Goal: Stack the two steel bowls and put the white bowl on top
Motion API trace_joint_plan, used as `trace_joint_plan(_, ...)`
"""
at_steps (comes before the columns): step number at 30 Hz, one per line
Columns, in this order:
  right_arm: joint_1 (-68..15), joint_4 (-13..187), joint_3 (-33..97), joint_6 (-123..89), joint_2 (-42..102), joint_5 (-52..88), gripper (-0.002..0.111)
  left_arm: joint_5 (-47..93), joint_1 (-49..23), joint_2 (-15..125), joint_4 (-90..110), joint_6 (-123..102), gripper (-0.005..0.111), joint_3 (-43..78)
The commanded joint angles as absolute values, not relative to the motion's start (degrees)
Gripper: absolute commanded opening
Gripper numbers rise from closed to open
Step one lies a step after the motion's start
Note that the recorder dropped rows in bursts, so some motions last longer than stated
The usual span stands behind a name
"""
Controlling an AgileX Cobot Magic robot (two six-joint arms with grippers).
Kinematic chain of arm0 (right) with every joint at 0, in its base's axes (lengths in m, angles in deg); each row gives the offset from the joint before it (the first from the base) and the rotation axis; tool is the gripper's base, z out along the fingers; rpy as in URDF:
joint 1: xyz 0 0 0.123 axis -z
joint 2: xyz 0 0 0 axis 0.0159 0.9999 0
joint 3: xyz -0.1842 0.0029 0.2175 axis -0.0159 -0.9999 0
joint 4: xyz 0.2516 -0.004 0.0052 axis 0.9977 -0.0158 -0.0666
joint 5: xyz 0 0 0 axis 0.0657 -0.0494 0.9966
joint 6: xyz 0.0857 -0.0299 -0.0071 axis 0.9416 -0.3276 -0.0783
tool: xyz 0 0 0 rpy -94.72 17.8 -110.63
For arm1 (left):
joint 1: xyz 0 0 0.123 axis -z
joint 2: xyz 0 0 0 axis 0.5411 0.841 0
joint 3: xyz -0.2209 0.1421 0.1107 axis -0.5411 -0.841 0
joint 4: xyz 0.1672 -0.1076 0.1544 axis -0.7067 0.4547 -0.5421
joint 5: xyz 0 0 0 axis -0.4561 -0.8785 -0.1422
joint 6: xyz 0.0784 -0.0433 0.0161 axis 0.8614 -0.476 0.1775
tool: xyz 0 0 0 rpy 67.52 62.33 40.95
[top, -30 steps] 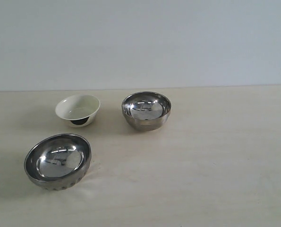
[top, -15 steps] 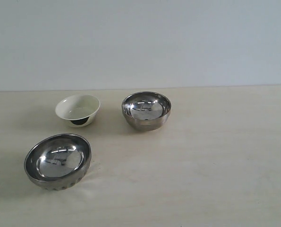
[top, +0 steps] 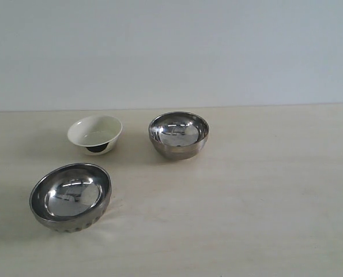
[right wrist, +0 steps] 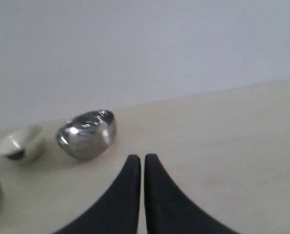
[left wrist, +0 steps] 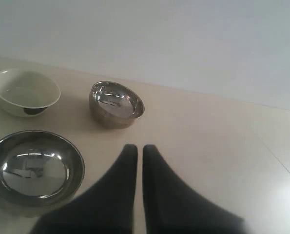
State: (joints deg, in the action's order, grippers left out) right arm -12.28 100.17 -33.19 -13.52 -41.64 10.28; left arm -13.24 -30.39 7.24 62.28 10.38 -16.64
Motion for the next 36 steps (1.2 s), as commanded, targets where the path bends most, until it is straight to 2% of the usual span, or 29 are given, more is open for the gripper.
trace_joint_plan(1,-11.8,114.0,-33.1,5.7,-41.9,13.2,0.0,-13.0,-30.2,7.3,62.6,10.8,0.004,-16.3)
trace_joint_plan(10,-11.9,116.0,-33.1,11.6,-41.9,19.2,0.0,-13.3,-30.2,7.3,62.6,12.1,0.004,-16.3)
trace_joint_plan(14,-13.2,115.2,-31.9,2.5,-41.9,19.2,0.0,-12.6,-30.2,7.3,63.1,12.9,0.004,-16.3)
trace_joint_plan(18,-14.1,115.2,-25.3,-4.1,-39.6,18.8,0.0,-11.4,-30.2,7.3,63.1,13.5,0.004,-16.3)
trace_joint_plan(23,-14.1,115.2,-14.9,-10.1,-25.9,14.9,0.0,-10.8,-30.2,7.3,63.1,13.5,0.004,-16.3)
trace_joint_plan(31,-14.1,115.2,16.8,-29.8,17.7,-1.0,0.0,-9.5,-30.2,7.3,63.1,13.5,0.004,-16.3)
trace_joint_plan(36,-14.1,115.2,31.0,-30.3,35.0,-6.6,0.001,-8.6,-30.2,7.3,63.1,13.5,0.004,-16.3)
